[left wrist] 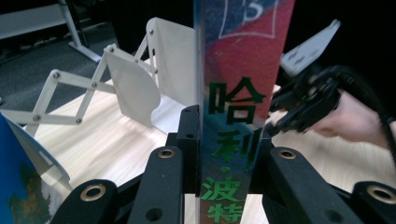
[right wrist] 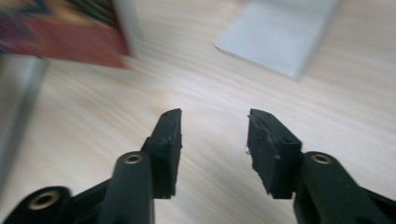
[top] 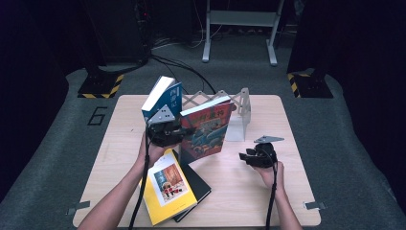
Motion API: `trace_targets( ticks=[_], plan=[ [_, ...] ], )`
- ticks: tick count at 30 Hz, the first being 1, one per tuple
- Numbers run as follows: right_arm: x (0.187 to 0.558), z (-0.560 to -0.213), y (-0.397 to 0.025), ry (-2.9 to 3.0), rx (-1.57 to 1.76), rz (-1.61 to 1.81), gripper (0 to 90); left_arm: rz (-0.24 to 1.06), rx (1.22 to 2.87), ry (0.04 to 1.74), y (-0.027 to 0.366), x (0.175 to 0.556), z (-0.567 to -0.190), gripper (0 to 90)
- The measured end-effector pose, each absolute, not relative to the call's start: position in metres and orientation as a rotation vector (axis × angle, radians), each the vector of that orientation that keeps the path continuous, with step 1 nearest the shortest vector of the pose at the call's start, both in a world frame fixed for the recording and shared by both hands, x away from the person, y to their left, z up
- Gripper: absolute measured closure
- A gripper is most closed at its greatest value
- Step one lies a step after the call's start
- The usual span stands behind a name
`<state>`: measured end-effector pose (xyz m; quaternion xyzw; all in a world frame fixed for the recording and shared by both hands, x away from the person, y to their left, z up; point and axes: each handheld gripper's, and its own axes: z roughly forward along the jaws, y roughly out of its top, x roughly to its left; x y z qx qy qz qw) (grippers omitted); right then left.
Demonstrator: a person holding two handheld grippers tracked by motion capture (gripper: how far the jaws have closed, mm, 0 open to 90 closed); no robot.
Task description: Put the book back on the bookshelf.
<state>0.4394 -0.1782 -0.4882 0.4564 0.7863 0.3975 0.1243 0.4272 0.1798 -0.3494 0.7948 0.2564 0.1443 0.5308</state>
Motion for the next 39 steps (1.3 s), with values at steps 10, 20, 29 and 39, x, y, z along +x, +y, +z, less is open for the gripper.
trace_targets(
  ticks=[10,20,29,39],
  plan=[
    [0.441,-0.523,-0.189,2.130,1.441,1.031,25.1,0.352,1.867,0.589,0.180,0.428,-0.329,75.0],
    [0.440,-0.527,-0.190,2.075,1.434,0.996,22.1,0.365,1.863,0.589,0.174,0.433,-0.318,75.1],
    [0.439,-0.527,-0.193,2.062,1.461,1.023,22.4,0.373,1.865,0.574,0.160,0.445,-0.313,75.1],
    [0.440,-0.527,-0.194,2.059,1.463,1.025,22.3,0.407,1.812,0.639,0.180,0.440,-0.309,75.1]
  ],
)
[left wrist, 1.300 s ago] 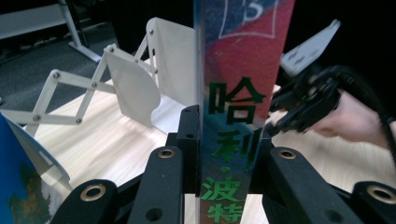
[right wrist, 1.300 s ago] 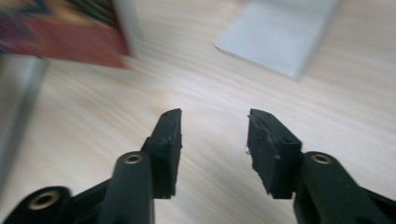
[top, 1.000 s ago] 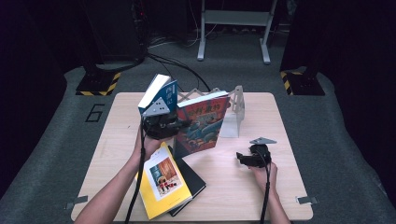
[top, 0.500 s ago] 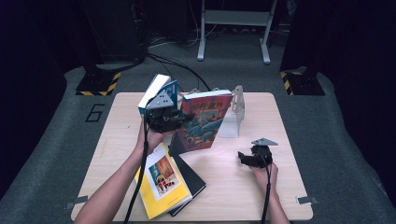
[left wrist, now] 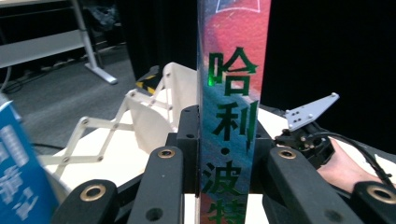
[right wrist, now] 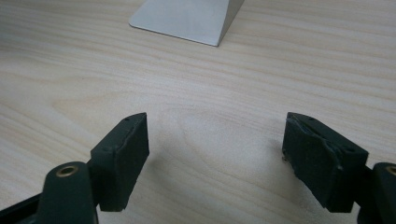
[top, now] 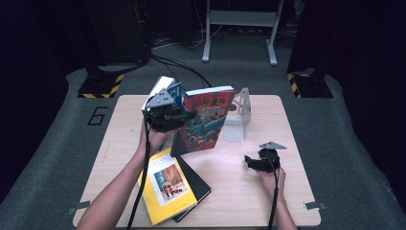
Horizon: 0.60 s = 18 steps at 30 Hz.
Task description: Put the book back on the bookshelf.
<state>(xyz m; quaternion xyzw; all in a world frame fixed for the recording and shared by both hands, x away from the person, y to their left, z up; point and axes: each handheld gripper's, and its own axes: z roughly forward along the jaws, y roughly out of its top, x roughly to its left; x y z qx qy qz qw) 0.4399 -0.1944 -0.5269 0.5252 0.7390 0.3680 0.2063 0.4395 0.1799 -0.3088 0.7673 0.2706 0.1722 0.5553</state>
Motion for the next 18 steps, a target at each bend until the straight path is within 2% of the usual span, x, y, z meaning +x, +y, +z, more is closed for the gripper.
trace_targets(
  ticks=[18],
  plan=[
    [0.440,-0.527,-0.193,2.064,1.442,1.002,22.4,0.542,1.702,0.851,0.241,0.434,-0.317,75.0]
  ],
)
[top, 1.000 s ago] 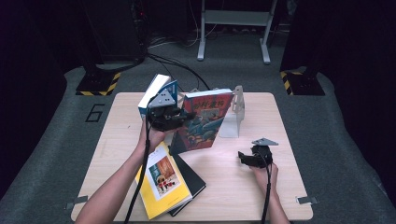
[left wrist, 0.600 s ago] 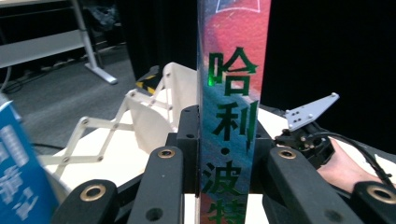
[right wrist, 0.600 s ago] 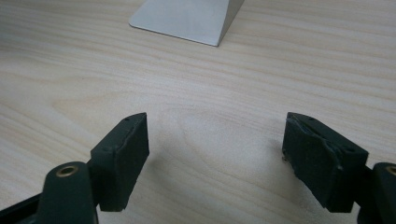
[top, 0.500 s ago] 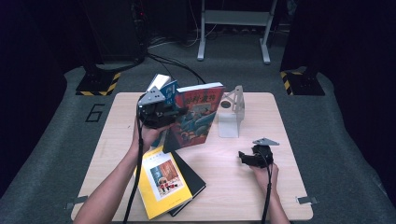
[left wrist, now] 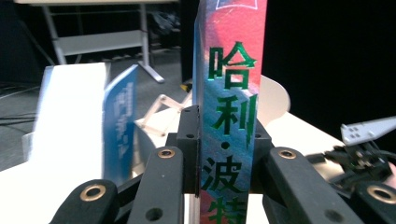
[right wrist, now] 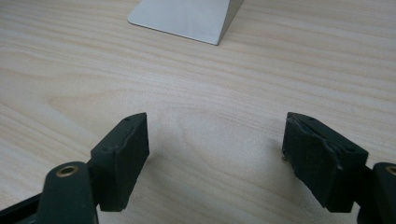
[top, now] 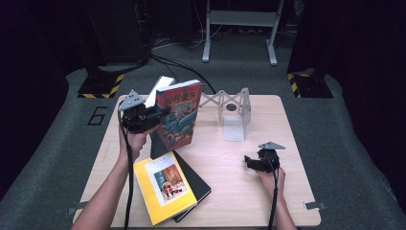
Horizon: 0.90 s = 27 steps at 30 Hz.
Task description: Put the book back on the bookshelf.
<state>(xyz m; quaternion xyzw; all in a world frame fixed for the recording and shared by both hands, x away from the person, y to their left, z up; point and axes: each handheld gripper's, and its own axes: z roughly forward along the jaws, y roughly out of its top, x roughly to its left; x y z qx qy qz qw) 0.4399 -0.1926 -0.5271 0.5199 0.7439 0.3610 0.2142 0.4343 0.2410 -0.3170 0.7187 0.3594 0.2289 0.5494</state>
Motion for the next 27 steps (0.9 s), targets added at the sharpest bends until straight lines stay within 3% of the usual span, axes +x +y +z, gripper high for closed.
trace_targets(
  ticks=[7,27],
  plan=[
    [0.440,-0.527,-0.191,2.069,1.430,0.981,22.4,0.586,1.616,0.938,0.250,0.436,-0.323,74.9],
    [0.439,-0.527,-0.189,2.065,1.431,0.968,22.3,0.755,1.571,1.062,0.246,0.450,-0.335,75.0]
  ],
)
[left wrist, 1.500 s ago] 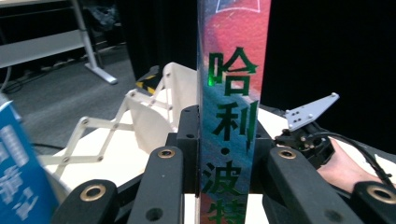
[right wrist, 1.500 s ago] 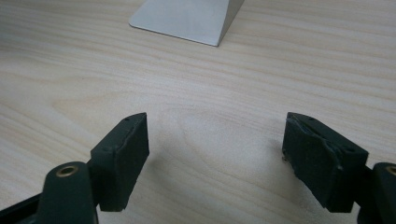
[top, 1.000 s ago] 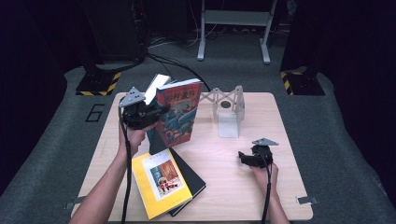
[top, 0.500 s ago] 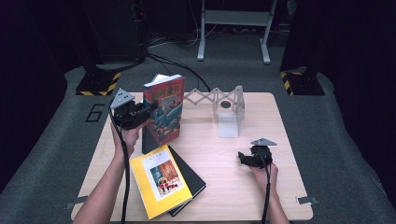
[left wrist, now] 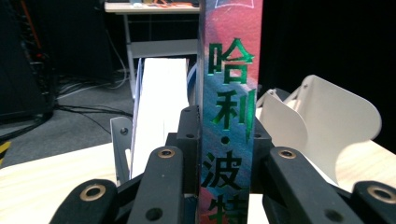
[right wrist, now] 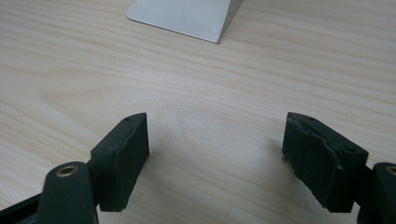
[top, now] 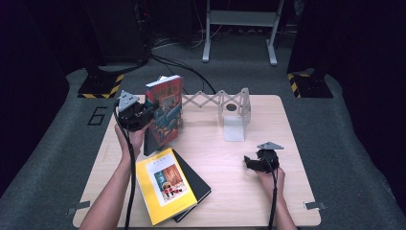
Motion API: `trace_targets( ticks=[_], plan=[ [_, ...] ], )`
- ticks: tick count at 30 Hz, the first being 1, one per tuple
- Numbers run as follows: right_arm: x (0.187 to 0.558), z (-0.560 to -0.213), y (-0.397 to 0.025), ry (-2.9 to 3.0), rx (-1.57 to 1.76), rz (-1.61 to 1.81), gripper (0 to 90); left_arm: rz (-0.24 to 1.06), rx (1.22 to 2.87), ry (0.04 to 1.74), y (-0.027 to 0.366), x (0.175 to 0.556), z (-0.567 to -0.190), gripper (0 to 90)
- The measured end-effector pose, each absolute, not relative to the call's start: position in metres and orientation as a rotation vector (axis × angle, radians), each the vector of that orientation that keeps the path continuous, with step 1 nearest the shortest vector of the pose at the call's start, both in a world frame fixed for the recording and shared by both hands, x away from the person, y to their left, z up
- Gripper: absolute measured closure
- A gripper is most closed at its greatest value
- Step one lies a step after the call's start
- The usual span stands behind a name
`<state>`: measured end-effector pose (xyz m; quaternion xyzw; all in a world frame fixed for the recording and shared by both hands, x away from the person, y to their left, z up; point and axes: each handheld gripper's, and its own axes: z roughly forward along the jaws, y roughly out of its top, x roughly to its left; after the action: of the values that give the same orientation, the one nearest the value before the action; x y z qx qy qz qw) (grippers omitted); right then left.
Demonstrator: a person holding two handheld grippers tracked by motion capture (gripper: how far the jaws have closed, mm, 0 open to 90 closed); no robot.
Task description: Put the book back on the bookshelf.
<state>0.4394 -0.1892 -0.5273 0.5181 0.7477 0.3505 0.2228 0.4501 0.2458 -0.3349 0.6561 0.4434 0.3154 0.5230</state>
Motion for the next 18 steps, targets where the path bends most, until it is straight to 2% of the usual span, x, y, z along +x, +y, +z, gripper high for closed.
trace_targets(
  ticks=[18],
  plan=[
    [0.439,-0.527,-0.188,2.074,1.424,0.956,22.4,0.840,1.503,1.082,0.220,0.465,-0.350,74.9]
  ],
)
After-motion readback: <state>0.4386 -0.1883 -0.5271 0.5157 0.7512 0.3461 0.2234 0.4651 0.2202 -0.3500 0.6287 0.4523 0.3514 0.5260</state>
